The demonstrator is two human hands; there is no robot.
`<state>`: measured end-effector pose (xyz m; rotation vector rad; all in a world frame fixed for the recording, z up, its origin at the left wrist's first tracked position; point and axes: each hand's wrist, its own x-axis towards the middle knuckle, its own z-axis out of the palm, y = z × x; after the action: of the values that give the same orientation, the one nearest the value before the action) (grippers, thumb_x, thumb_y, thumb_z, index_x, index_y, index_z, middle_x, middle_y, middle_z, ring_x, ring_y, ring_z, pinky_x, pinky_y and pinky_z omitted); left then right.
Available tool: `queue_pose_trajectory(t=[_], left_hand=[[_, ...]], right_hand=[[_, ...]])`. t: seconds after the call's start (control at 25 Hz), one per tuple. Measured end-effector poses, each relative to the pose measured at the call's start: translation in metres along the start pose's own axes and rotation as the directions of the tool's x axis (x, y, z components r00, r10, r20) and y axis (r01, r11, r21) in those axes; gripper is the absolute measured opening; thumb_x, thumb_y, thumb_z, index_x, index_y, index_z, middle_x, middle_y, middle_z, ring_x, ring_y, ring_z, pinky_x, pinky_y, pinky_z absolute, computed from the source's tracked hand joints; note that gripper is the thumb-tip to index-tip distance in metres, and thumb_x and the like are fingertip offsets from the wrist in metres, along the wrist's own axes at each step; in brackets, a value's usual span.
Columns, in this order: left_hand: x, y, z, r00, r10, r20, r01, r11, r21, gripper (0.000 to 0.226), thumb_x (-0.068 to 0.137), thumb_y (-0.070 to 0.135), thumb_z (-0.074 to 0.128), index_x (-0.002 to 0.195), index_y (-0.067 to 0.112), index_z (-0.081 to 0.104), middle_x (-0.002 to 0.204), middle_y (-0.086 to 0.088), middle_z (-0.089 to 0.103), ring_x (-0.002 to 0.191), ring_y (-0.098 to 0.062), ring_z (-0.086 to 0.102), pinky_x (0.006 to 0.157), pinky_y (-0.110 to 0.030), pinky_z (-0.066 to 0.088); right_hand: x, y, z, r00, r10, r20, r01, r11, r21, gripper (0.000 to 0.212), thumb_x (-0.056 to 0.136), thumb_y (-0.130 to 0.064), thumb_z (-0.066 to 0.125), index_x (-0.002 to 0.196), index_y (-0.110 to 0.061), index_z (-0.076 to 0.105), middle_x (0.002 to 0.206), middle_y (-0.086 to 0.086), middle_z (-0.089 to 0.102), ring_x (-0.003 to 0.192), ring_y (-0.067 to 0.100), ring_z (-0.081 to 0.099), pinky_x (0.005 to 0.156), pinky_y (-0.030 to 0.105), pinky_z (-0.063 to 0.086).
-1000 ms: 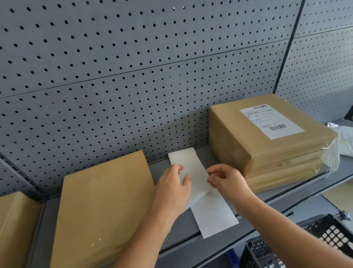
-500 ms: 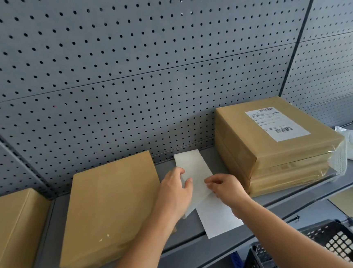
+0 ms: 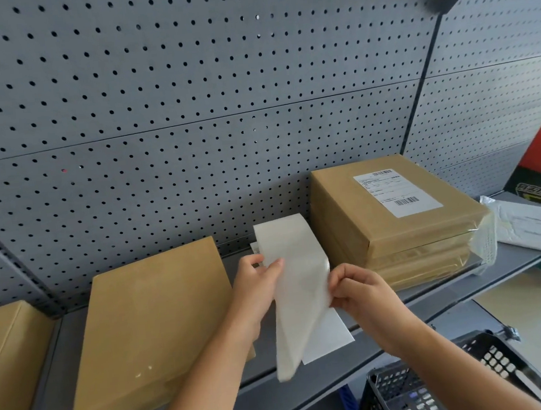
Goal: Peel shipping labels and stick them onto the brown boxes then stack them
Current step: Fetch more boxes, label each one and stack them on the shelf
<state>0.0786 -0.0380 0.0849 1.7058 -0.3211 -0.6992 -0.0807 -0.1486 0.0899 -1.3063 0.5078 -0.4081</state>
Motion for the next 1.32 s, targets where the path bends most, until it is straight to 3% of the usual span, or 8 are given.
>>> queue_pose_trajectory(t=[0.24,0.44,0.64,0.76,0.88,1.08,1.2,1.32], left_hand=[[0.003,0.015,-0.005,0.997,-0.061,0.049,0.073,0.938,-0.339,0.021,0.098,0.026,0.068,0.111,0.01,0.07,0.104,-0.006,0.08,0.095,-0.021,0.076,0.082,-0.036,0.06],[0.0,0.011,-0.008,0.998,0.049,-0.032,-0.055,0.974,-0.218,0.017,0.099,0.029,0.064,0.095,0.017,0.075,0.105,-0.011,0.077,0.107,-0.036,0.07,0.1,-0.055,0.054],[-0.011,0.006,-0.004,0.989,0.147,0.014,-0.146,0.986,-0.083,0.023,0.095,0.029,0.065,0.117,0.025,0.071,0.111,-0.006,0.077,0.1,-0.027,0.073,0.095,-0.053,0.057],[-0.016,0.004,-0.002,0.983,0.148,0.111,-0.135,0.984,-0.114,0.027,0.098,0.017,0.062,0.123,0.026,0.069,0.11,-0.003,0.078,0.097,-0.023,0.076,0.086,-0.043,0.063],[-0.022,0.006,0.0,0.978,0.135,0.161,-0.121,0.988,-0.096,0.026,0.098,0.008,0.061,0.118,0.022,0.071,0.105,-0.004,0.079,0.096,-0.027,0.076,0.088,-0.045,0.062],[-0.029,0.006,-0.003,0.963,0.142,0.228,-0.121,0.987,-0.104,0.019,0.096,0.009,0.062,0.105,0.017,0.077,0.102,-0.006,0.08,0.103,-0.029,0.074,0.093,-0.041,0.058],[-0.028,0.004,-0.007,0.957,0.137,0.254,-0.105,0.985,-0.137,0.018,0.094,0.031,0.066,0.098,0.021,0.08,0.106,-0.008,0.079,0.111,-0.032,0.07,0.105,-0.051,0.052],[-0.027,-0.001,-0.008,0.951,0.222,0.215,-0.211,0.975,-0.072,0.022,0.098,0.036,0.064,0.096,0.02,0.08,0.101,-0.009,0.077,0.103,-0.029,0.069,0.097,-0.046,0.053]], right_hand=[[-0.026,0.011,-0.015,0.944,0.264,0.199,-0.216,0.948,-0.233,0.013,0.07,-0.005,0.05,0.067,-0.011,0.061,0.074,0.006,0.061,0.072,0.018,0.06,0.07,0.031,0.052],[-0.025,0.016,-0.025,0.916,0.392,0.089,-0.295,0.806,-0.514,0.028,0.085,0.0,0.045,0.074,-0.012,0.068,0.086,0.006,0.073,0.079,0.022,0.069,0.082,0.04,0.058],[-0.011,-0.002,-0.019,0.984,-0.029,-0.176,-0.1,0.728,-0.678,0.024,0.093,-0.009,0.05,0.091,-0.026,0.066,0.093,-0.001,0.071,0.087,0.017,0.069,0.077,0.036,0.059],[0.002,-0.017,-0.002,0.95,-0.277,-0.146,0.09,0.69,-0.719,0.024,0.094,-0.011,0.054,0.107,-0.03,0.063,0.11,-0.011,0.058,0.097,0.001,0.058,0.079,0.015,0.046],[0.013,-0.02,0.011,0.894,-0.445,-0.043,0.222,0.526,-0.821,0.026,0.095,-0.02,0.059,0.119,-0.027,0.062,0.118,-0.01,0.052,0.107,0.009,0.052,0.09,0.024,0.045],[0.019,-0.016,0.02,0.884,-0.442,0.153,0.312,0.312,-0.897,0.024,0.094,-0.038,0.061,0.116,-0.029,0.067,0.114,-0.013,0.06,0.107,0.013,0.054,0.088,0.029,0.048],[0.02,-0.012,0.02,0.876,-0.456,0.156,0.334,0.341,-0.879,0.02,0.095,-0.042,0.06,0.108,-0.03,0.069,0.103,-0.019,0.063,0.1,0.007,0.06,0.082,0.032,0.054],[0.02,-0.012,0.021,0.876,-0.463,0.136,0.333,0.378,-0.864,0.021,0.093,-0.045,0.057,0.097,-0.029,0.071,0.093,-0.02,0.063,0.089,0.003,0.063,0.077,0.033,0.057]])
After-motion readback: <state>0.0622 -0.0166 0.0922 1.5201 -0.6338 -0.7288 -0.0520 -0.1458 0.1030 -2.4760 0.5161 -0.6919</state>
